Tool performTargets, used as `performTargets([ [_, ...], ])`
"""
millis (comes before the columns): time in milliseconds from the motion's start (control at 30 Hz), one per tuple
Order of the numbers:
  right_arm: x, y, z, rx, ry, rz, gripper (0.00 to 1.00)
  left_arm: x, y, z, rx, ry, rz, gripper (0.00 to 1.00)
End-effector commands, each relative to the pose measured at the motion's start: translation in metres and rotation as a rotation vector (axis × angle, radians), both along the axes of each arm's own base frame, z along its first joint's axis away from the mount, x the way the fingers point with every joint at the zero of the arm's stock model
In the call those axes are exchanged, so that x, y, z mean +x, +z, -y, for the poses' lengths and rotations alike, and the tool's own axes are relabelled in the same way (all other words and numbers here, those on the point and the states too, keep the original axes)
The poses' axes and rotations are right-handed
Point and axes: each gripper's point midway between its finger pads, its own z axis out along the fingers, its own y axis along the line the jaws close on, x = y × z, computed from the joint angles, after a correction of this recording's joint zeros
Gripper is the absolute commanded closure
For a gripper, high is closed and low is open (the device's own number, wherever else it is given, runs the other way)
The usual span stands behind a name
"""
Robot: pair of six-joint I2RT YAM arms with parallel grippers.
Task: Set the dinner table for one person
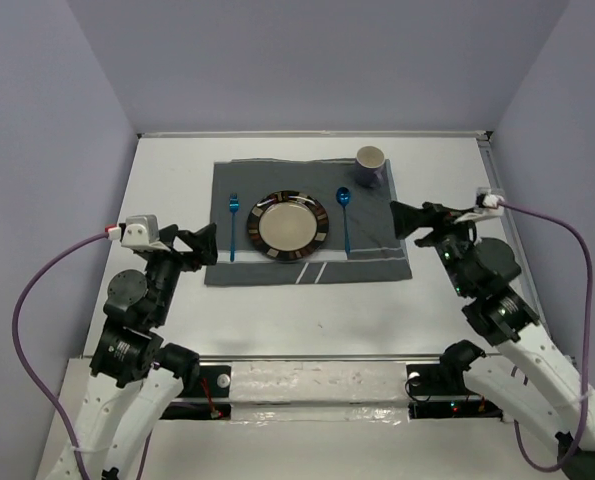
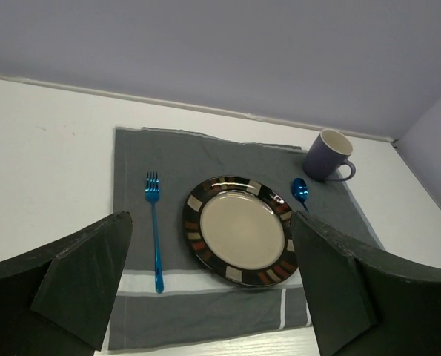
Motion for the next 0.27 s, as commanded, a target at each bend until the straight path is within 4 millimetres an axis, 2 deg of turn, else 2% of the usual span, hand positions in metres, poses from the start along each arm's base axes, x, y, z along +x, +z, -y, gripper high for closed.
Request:
performTargets([
  [0, -0.014, -0.011, 0.036, -0.009, -0.133, 0.012, 0.00, -0.004, 0.021, 0.006, -0.030, -0.043, 0.066, 0.01],
  [67, -0.016, -0.017, 0.040, 0.001, -0.150, 0.002, 0.00, -0.006, 0.021, 0.008, -0.036, -0.053, 0.066, 0.01],
  [100, -0.016, -0.028, 0.040, -0.017, -0.151, -0.028, 0.00, -0.006, 0.020, 0.008, -0.033, -0.054, 0.065, 0.01],
  [233, -0.010, -0.043, 0.037, -0.045, -0.153, -0.070, 0.00, -0.006, 0.018, 0.000, -0.025, -0.011, 0.049, 0.01],
])
